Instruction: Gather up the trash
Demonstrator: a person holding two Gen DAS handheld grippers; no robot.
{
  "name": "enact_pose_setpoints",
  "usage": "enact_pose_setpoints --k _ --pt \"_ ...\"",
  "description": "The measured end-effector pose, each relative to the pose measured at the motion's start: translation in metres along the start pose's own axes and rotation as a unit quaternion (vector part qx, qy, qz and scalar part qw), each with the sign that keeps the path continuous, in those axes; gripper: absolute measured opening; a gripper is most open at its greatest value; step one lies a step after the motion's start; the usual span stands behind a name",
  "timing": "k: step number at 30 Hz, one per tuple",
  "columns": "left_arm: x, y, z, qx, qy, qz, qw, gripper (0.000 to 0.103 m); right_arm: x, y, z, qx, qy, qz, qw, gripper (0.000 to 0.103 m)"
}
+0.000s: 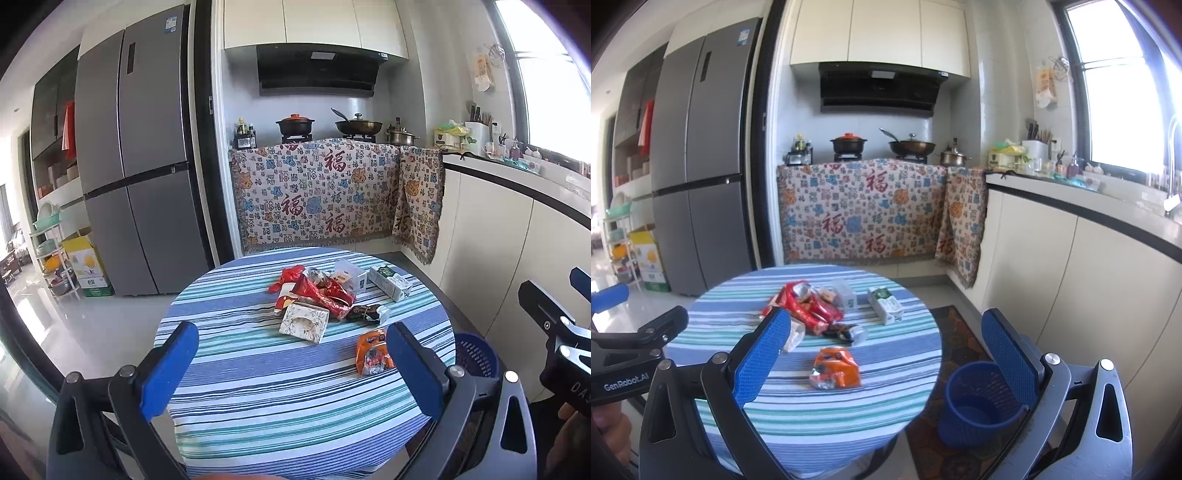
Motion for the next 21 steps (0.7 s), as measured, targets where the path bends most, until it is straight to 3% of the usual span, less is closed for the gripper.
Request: enact_pose_setpoints --k 21 --pt "0.0025 0.0000 0.0022 0.000 -0.001 0.001 1.0000 0.103 0.0012 -0.0024 0.0022 0.001 0.002 0.001 1.000 0.103"
Point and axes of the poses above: each gripper's, at about its wrist camera, not at the fingertips, and x roughly against the way its jaws point, z to its left, y to its top, the point moved 8 cm from there along -x, roughly the way its jaws point, and after that the axes turned 3 degrees about -y, right-handed, at the moved point
